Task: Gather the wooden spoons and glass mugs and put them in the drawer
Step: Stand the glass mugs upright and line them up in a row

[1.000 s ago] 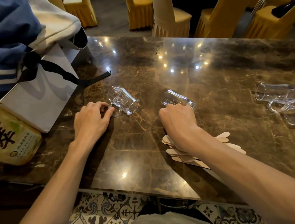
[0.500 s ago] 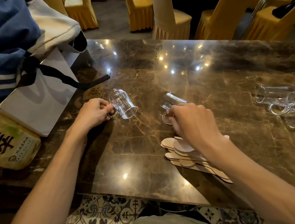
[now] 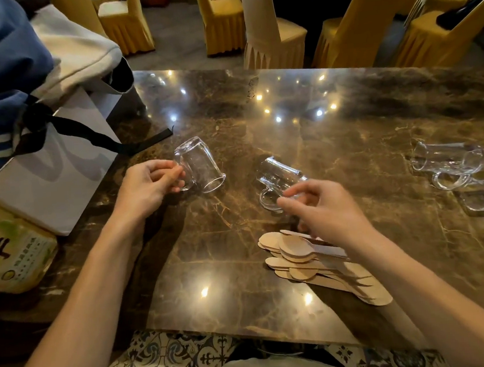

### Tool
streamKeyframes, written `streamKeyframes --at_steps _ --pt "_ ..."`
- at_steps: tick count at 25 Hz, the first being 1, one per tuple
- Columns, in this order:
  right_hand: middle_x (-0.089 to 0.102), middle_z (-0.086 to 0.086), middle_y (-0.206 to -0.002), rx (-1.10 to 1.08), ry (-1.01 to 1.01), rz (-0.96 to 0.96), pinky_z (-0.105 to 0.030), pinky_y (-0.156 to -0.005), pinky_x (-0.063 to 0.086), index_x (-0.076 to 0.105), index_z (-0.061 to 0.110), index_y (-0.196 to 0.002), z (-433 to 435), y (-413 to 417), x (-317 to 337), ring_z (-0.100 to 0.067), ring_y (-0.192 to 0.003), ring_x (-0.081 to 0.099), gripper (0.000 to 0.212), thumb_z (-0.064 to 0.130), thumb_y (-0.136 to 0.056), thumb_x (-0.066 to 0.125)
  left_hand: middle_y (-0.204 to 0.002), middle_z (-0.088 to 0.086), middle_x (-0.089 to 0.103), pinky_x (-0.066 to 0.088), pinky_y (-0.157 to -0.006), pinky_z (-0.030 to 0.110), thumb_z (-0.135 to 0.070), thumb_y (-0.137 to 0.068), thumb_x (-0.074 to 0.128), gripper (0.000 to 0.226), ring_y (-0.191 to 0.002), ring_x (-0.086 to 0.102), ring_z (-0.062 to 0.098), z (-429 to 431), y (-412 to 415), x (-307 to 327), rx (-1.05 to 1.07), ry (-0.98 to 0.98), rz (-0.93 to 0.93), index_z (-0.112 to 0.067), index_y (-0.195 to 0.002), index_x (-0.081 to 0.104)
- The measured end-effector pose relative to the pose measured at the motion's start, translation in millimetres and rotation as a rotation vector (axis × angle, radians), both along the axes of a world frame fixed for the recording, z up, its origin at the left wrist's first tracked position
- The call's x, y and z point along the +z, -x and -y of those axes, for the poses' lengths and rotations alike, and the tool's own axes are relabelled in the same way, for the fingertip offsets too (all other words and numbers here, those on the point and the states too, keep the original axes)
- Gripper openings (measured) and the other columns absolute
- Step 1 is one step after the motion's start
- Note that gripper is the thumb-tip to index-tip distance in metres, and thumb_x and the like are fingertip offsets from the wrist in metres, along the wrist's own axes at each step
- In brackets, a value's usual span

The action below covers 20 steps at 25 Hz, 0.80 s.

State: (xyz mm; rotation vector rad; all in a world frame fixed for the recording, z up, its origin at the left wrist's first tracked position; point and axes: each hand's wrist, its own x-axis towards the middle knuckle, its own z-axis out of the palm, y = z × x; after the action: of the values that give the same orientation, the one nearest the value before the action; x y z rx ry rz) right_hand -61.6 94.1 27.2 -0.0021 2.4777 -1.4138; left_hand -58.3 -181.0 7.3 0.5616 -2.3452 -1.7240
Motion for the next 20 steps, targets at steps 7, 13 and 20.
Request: streamKeyframes --at_steps 7,13,20 --pt "0.07 -0.011 -0.082 -0.407 0.735 0.807 -0.021 -0.038 0.051 0.06 0.001 -0.101 9.3 -5.5 8.4 -0.015 -0.05 0.067 0.015 0.006 -0.087 0.062 -0.082 -0.012 0.067 0.053 -0.066 0.013 -0.027 -0.08 0.07 0.017 -0.073 0.063 -0.007 -15.2 4.3 -5.3 0.046 0.309 -0.111 -0.025 -0.096 0.065" --pt "0.065 -0.013 -0.077 -0.54 0.773 0.768 -0.024 -0.038 0.053 0.058 -0.006 -0.08 25.9 1.9 -0.1 -0.017 -0.043 0.066 0.012 -0.001 -0.091 0.054 -0.081 -0.01 0.068 0.056 -0.076 0.031 -0.03 -0.077 0.073 0.016 -0.08 0.066 0.004 -25.0 25.0 -11.5 0.017 0.351 -0.146 -0.026 -0.09 0.065" --pt "0.065 -0.013 -0.073 -0.612 0.81 0.775 -0.022 -0.033 0.049 0.056 -0.001 -0.084 37.0 9.1 -5.7 -0.017 -0.038 0.064 0.013 0.001 -0.094 0.049 -0.081 -0.011 0.068 0.05 -0.064 0.009 -0.031 -0.077 0.074 0.02 -0.075 0.063 -0.004 -34.7 45.7 -15.5 -0.006 0.324 -0.176 -0.024 -0.093 0.065"
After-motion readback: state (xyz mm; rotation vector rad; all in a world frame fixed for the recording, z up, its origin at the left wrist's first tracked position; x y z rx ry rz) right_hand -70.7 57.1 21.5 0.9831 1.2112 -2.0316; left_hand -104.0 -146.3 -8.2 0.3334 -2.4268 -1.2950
